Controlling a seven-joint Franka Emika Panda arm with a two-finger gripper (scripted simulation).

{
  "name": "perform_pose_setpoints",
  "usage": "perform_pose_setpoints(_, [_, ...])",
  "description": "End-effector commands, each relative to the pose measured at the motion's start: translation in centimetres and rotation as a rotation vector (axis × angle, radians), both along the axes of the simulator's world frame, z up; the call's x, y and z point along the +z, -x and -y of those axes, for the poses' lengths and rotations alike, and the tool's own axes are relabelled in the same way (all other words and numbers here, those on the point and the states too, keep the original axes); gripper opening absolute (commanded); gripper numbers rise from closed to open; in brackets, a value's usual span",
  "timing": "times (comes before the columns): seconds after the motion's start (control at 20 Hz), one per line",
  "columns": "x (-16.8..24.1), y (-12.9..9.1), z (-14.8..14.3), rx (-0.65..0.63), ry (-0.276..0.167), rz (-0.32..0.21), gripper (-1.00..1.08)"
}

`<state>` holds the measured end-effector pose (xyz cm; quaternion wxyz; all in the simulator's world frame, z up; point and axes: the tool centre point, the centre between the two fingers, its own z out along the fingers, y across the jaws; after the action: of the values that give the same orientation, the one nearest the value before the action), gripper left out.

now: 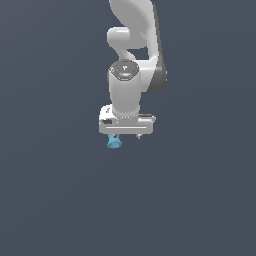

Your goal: Pick up the object and move it to a goal position.

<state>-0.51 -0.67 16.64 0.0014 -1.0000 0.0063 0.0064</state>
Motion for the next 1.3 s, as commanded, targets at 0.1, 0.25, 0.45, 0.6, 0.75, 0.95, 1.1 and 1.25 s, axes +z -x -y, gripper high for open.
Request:
perform_pose_setpoints(0.1, [0.1, 0.0, 0.0, 0.001, -0.001, 0.001, 1.00])
perform_pose_setpoints(0.25, [0.5, -0.1, 0.3, 0.009, -0.005, 0.008, 1.00])
perform_pose_setpoints(0.45, [1.2, -0.4, 0.5, 0.018, -0.010, 0.020, 1.00])
perform_pose_setpoints(0.6, [1.4, -0.5, 0.4, 0.019, -0.012, 0.022, 1.00])
perform_pose_setpoints(0.75, [1.2, -0.3, 0.6, 0.020, -0.011, 0.020, 1.00])
perform_pose_setpoints(0.95, [0.3, 0.2, 1.2, 0.032, -0.009, 0.020, 1.00])
perform_pose_setpoints(1.1, [-0.8, 1.0, 2.0, 0.047, -0.008, 0.019, 1.00])
perform_pose_setpoints(1.25, [-2.2, 2.2, 3.0, 0.068, -0.005, 0.018, 1.00])
